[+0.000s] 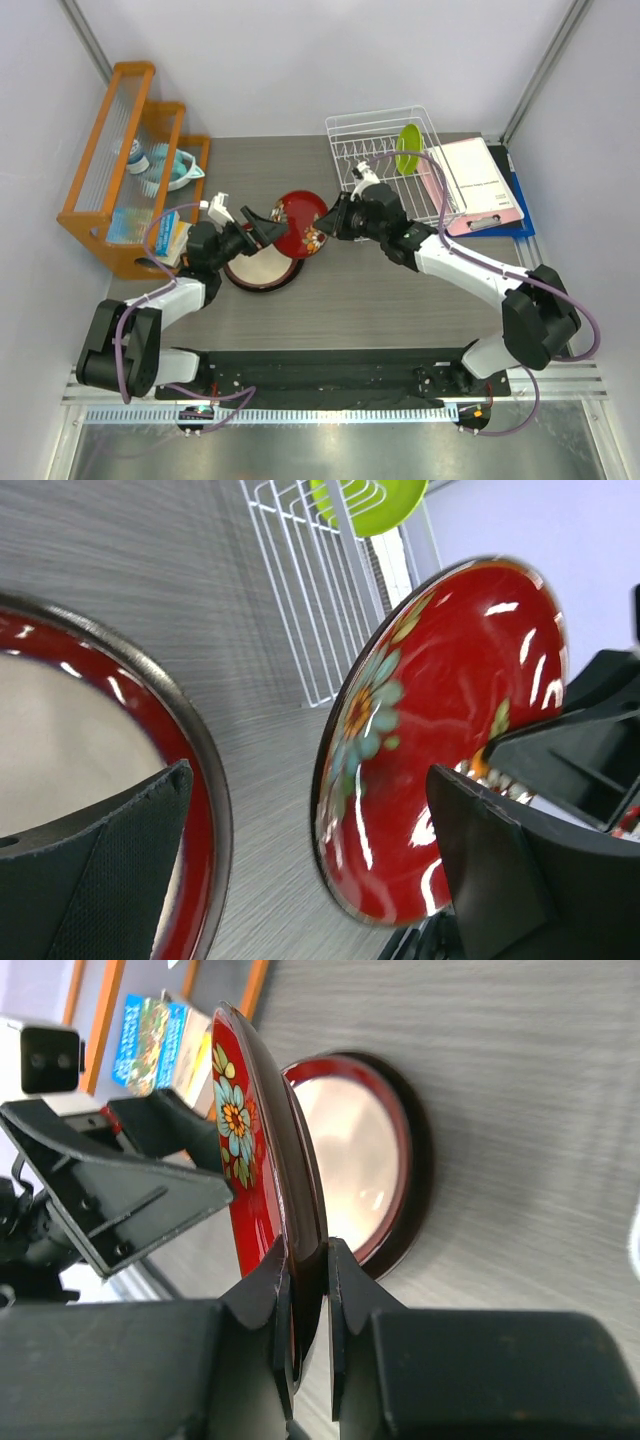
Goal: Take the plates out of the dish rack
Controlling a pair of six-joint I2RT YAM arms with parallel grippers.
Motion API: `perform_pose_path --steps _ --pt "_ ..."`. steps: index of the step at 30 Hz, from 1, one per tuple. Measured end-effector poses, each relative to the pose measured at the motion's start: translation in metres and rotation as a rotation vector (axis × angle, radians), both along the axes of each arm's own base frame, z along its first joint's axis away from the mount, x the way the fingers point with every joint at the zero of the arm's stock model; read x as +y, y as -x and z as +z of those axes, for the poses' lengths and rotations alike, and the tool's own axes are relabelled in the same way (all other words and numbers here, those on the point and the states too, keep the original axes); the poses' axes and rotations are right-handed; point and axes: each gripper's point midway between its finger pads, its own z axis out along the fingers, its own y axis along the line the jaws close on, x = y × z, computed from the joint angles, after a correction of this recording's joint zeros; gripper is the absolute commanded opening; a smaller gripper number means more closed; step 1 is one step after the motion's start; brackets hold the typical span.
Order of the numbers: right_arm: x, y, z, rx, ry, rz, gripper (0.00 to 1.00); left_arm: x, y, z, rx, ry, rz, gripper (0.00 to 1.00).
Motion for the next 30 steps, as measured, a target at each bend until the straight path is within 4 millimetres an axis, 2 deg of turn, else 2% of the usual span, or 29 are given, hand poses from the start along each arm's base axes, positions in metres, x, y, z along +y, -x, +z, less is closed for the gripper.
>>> perform_pose_path --steps 1,2,4,6,7,12,16,17,19,20,21,22,27,30 --pt "0.002 0.002 -0.002 0.008 -0.012 0.008 0.01 -0.001 0.0 0.002 -0.008 0.005 -0.004 0.89" --pt "0.003 0.005 -0.005 0.015 -0.024 0.014 0.01 -0.002 -0.001 0.003 -0.015 0.01 -0.006 0.72" --pt "0.005 0.008 -0.009 0.029 -0.045 0.024 0.01 -0.004 -0.001 0.006 -0.025 0.024 -0.014 0.58" --pt "0.007 0.013 -0.013 0.048 -0.069 0.036 0.01 -0.005 -0.001 0.008 -0.031 0.039 -0.02 0.48" --pt "0.008 0.015 -0.014 0.055 -0.083 0.042 0.01 -0.006 -0.001 0.008 -0.036 0.041 -0.022 0.36" --pt "0.009 0.018 -0.019 0.09 -0.128 0.041 0.01 -0.009 0.004 0.011 -0.043 0.082 -0.046 0.02" --pt "0.007 0.013 -0.018 0.118 -0.178 0.024 0.03 -0.008 0.002 0.025 -0.07 0.132 -0.044 0.0" --pt "0.007 0.012 -0.016 0.116 -0.188 0.024 0.16 -0.007 0.001 0.027 -0.075 0.139 -0.042 0.0" --pt "0.008 0.012 -0.015 0.114 -0.196 0.026 0.28 -0.007 0.001 0.028 -0.08 0.143 -0.039 0.0" --pt "0.008 0.012 -0.015 0.113 -0.196 0.027 0.44 -0.006 0.001 0.028 -0.081 0.143 -0.035 0.0" --pt "0.008 0.012 -0.017 0.112 -0.187 0.028 0.49 -0.006 0.002 0.028 -0.083 0.143 -0.035 0.0" --pt "0.007 0.013 -0.019 0.116 -0.176 0.026 0.6 -0.006 0.004 0.028 -0.089 0.136 -0.034 0.0" --pt "0.005 0.017 -0.026 0.086 -0.096 0.023 0.68 0.002 0.012 0.021 -0.084 0.034 0.019 0.0" --pt "-0.006 0.016 -0.014 0.037 -0.061 -0.007 0.69 0.018 0.014 0.026 -0.115 -0.051 0.091 0.0"
